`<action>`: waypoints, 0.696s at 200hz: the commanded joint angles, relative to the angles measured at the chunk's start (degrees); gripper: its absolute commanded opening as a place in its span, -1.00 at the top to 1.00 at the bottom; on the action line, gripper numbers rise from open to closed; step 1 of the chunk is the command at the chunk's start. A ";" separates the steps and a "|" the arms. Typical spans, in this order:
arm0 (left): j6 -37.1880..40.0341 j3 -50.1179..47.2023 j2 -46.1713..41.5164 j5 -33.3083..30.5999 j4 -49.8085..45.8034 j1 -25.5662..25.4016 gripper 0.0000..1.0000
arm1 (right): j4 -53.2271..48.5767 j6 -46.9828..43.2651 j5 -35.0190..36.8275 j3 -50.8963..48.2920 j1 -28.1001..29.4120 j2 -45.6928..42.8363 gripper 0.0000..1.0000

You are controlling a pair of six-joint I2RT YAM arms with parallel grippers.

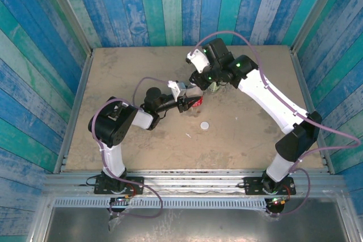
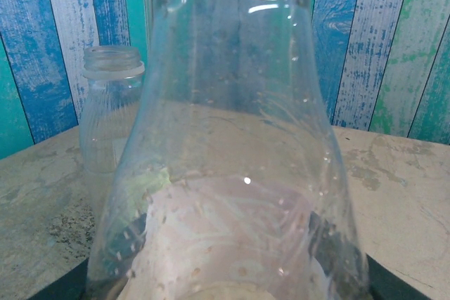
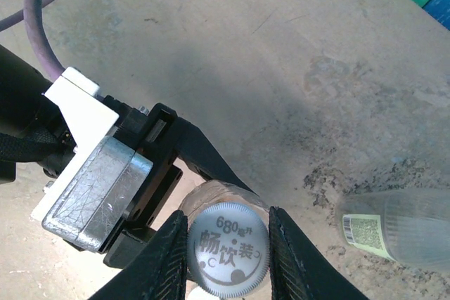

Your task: Screw on the bottle caps

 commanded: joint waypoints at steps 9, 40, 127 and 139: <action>-1.20 -0.52 2.32 2.84 -8.16 -1.21 -0.02 | -4.07 0.84 -0.35 -4.80 0.89 2.29 0.47; -1.46 -0.37 2.52 2.85 -8.20 -1.22 -0.03 | -2.74 1.98 1.03 -5.68 0.92 1.44 0.47; -0.67 -0.39 2.42 3.04 -9.48 -1.22 -0.02 | -1.66 3.94 3.34 -4.46 0.91 0.05 0.18; -0.59 -0.36 2.40 3.04 -9.69 -1.22 -0.02 | -1.39 4.05 3.41 -4.55 0.90 -0.26 0.09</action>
